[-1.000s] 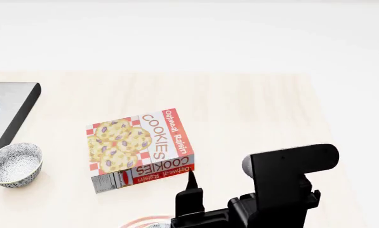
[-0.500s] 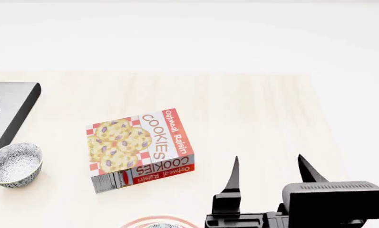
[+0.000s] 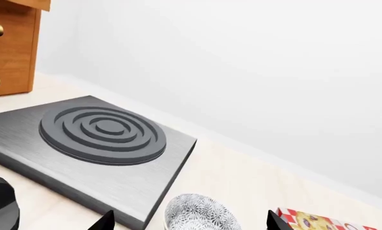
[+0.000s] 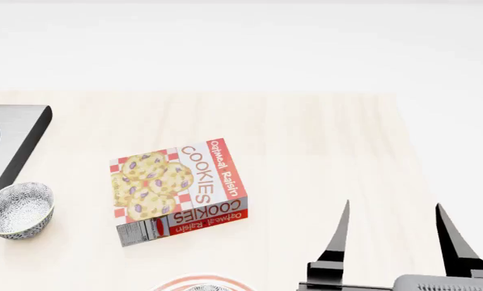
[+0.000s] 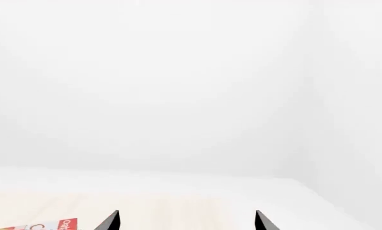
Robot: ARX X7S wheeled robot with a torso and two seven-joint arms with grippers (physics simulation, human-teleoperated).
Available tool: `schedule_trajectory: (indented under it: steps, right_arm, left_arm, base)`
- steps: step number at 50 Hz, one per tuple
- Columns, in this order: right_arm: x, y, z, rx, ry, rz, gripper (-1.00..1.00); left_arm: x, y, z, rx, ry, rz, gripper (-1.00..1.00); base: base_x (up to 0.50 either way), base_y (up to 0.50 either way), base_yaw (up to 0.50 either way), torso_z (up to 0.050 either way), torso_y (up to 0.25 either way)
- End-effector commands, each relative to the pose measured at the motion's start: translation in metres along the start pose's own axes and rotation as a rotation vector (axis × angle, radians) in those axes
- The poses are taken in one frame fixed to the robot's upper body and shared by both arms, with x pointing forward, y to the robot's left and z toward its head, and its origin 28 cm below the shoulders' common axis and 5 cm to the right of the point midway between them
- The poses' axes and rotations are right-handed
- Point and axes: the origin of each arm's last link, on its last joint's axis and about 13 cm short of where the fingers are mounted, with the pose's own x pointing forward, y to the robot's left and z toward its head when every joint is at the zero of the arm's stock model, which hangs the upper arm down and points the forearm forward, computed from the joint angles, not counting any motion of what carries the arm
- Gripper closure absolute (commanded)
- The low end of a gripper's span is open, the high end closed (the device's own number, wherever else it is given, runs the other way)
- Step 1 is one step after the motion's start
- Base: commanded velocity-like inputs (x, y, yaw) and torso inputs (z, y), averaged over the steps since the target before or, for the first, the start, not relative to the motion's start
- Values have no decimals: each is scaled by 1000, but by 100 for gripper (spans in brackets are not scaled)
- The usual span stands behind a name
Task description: Pick the akita bowl next to the plate and place it on the plate.
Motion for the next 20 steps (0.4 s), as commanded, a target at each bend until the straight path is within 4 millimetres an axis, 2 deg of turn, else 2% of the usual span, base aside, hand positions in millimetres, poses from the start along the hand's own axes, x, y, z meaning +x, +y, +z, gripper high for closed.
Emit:
schedule_trajectory:
  steps: [1,20]
  right_arm:
    - [-7,-7,5,-63,-72,-40,-100]
    - [-13,-15,19,-86,-109,-81,-100]
  left_arm:
    - [-1,0,0,1,-9,-9,-100]
    - [-5,-2,8,-6,-36,-25,-100]
  base:
    - [0,0,0,0,0]
    - [0,0,0,0,0]
